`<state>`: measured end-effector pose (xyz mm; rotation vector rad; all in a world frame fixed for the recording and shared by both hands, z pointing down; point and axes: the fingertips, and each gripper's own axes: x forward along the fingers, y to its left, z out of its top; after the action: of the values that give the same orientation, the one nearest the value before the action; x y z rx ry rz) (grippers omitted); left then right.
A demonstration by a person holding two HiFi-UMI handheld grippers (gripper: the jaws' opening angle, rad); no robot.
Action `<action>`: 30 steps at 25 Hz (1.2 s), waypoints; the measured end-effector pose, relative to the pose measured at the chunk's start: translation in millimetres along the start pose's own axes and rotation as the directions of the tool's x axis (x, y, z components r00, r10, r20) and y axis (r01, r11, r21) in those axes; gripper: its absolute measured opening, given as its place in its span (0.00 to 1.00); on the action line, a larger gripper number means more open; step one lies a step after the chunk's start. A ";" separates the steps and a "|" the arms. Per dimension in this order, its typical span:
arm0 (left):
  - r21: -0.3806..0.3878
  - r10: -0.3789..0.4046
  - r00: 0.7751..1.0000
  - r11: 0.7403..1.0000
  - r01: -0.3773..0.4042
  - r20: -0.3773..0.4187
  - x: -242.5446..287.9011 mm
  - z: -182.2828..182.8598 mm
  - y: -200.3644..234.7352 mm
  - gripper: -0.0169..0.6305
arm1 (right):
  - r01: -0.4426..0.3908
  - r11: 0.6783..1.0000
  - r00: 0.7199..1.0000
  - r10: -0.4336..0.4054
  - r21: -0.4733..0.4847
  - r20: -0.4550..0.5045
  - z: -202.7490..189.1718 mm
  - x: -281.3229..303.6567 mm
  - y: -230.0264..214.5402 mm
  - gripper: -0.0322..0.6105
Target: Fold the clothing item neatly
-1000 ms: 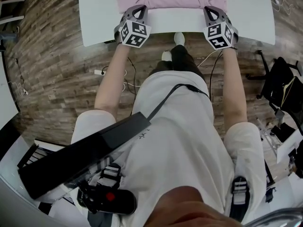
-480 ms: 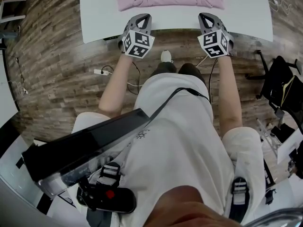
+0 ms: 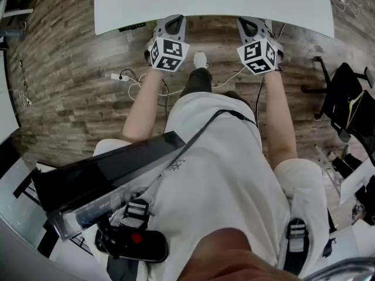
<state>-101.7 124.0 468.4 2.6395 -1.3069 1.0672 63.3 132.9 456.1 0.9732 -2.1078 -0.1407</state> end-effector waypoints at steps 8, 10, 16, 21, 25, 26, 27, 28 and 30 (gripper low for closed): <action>-0.034 0.020 1.000 0.999 -0.019 0.010 -48.0 0.5 -72.2 0.03 | 0.021 0.998 0.999 -0.023 0.060 0.039 -31.4 -75.2 30.5 0.05; -0.054 0.032 0.999 0.998 -0.030 0.027 -59.6 3.9 -88.6 0.03 | 0.026 0.996 0.998 -0.031 0.083 0.061 -36.1 -93.8 38.1 0.05; -0.080 0.059 0.997 0.995 -0.055 0.053 -99.5 6.5 -141.7 0.03 | 0.005 0.998 0.996 -0.011 0.064 0.092 -58.2 -143.3 78.4 0.05; -0.117 0.100 0.992 0.989 -0.091 0.074 -151.9 7.8 -179.7 0.03 | -0.006 0.994 0.990 -0.009 0.109 0.137 -70.1 -188.5 108.9 0.05; -0.157 0.136 0.987 0.980 -0.122 0.080 -180.8 8.9 -197.9 0.03 | -0.023 0.993 0.986 0.002 0.120 0.167 -74.4 -215.5 120.0 0.05; -0.164 0.141 0.987 0.978 -0.127 0.076 -184.5 8.7 -201.4 0.03 | -0.028 0.992 0.985 0.005 0.127 0.172 -76.2 -219.3 120.8 0.05; -0.170 0.145 0.987 0.977 -0.131 0.074 -188.6 8.8 -203.5 0.03 | -0.031 0.990 0.984 0.006 0.135 0.177 -76.6 -222.8 121.2 0.05; -0.175 0.150 0.986 0.975 -0.135 0.074 -193.0 9.7 -204.0 0.03 | -0.032 0.989 0.983 0.005 0.142 0.183 -75.0 -226.1 120.7 0.05; -0.184 0.159 0.984 0.972 -0.143 0.076 -202.5 12.4 -202.9 0.03 | -0.031 0.988 0.982 0.002 0.150 0.191 -69.0 -232.3 120.1 0.05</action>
<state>-36.4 394.5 398.0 2.5172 -1.5628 0.8084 131.0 390.1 407.2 1.0683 -2.3294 -0.0668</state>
